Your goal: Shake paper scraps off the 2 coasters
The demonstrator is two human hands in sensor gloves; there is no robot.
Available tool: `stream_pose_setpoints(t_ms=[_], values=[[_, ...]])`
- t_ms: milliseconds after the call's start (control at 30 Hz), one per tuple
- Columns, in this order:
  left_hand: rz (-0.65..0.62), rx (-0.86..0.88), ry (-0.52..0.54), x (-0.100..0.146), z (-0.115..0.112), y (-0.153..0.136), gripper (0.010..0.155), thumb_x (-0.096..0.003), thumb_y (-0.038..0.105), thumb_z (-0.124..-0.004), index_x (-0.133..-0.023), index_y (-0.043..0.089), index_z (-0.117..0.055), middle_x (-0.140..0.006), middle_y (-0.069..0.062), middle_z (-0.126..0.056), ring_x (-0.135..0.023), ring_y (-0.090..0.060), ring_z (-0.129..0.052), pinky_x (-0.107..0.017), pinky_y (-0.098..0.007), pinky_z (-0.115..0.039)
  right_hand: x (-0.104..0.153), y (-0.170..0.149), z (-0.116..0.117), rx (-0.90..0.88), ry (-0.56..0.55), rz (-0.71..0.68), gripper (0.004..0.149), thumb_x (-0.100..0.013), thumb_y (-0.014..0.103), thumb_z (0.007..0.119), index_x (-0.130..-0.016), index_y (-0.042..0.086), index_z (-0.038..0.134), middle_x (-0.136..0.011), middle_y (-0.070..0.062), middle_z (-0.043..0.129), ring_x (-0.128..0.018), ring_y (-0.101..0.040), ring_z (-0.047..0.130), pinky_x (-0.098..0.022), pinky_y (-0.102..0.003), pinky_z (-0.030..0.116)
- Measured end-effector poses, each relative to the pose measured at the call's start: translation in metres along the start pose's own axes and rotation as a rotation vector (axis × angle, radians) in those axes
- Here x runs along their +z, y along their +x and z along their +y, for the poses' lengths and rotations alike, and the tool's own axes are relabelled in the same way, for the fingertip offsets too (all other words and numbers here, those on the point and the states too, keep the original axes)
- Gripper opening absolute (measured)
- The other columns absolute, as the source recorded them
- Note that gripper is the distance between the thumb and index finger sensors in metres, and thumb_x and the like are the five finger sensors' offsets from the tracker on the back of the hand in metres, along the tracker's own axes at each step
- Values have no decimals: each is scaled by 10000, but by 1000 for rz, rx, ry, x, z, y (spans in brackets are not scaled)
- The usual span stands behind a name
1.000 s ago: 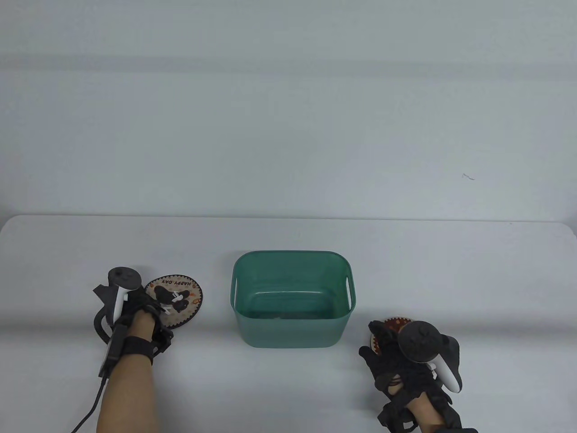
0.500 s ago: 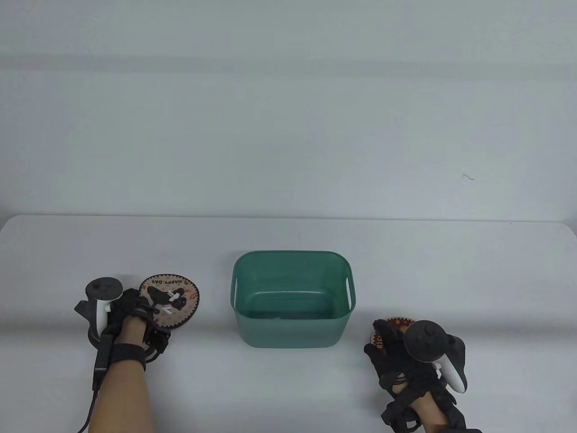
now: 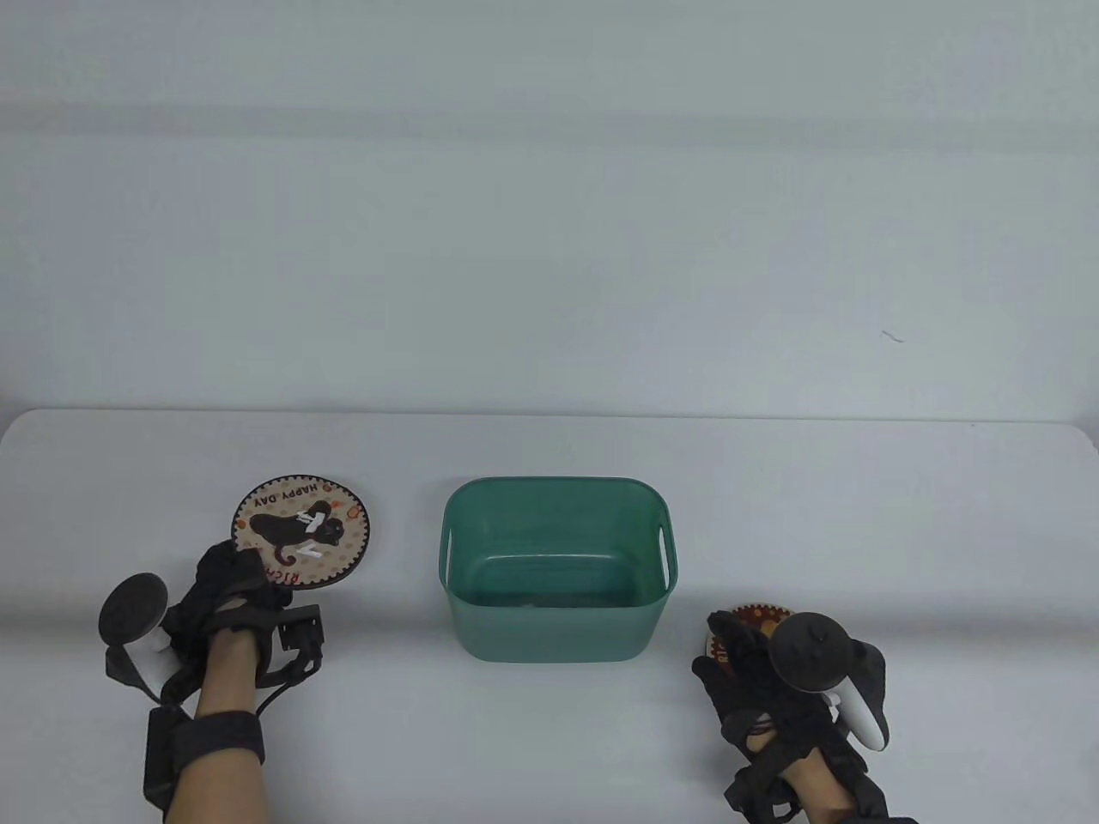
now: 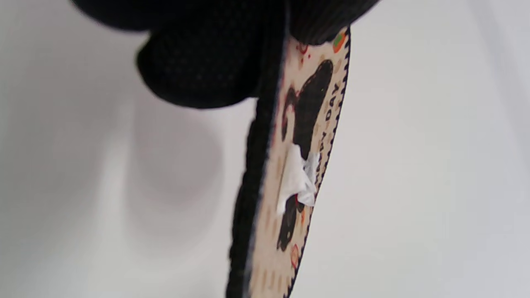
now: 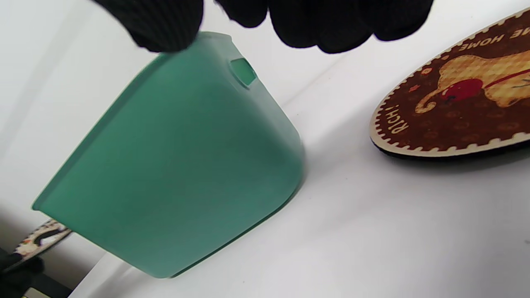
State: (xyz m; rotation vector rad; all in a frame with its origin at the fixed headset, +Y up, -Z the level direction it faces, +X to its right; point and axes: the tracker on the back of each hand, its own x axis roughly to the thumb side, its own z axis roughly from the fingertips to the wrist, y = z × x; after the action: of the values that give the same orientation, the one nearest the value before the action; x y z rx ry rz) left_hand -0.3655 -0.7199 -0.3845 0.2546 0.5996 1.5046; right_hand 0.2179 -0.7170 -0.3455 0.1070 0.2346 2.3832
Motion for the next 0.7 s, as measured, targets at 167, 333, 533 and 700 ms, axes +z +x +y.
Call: stream_pose_setpoints(t_ms=[167,333,533,700], values=[[-82,91,-67,28,-4,23,448,-486,289,-700,-900,151,-598,-700,-111,-833,-330,-206,-961,-183,-257,-828,0,-1,-2,-12,-7,-3,633,-457,436,673,-961,210,363,-1000,-123,445,-884,-332,563,-625,-486,547],[-139,145,-168,53,-21,40,452,-490,291,-693,-905,146,-586,-704,-109,-828,-333,-203,-958,-186,-254,-826,1,2,-5,-35,-31,-23,626,-458,436,672,-960,210,374,-1000,-120,449,-884,-330,566,-627,-488,545],[-168,159,-341,83,-62,51,460,-493,292,-690,-909,133,-574,-707,-106,-825,-334,-199,-960,-187,-250,-828,-5,26,-10,-81,-82,-87,614,-459,439,670,-957,215,388,-1002,-111,453,-887,-325,565,-633,-488,541],[-165,141,-472,108,-101,47,462,-493,292,-688,-910,129,-571,-709,-106,-824,-334,-199,-960,-186,-250,-828,-14,66,-18,-228,-93,-170,613,-460,450,666,-957,221,391,-1000,-103,469,-884,-311,582,-634,-481,552]])
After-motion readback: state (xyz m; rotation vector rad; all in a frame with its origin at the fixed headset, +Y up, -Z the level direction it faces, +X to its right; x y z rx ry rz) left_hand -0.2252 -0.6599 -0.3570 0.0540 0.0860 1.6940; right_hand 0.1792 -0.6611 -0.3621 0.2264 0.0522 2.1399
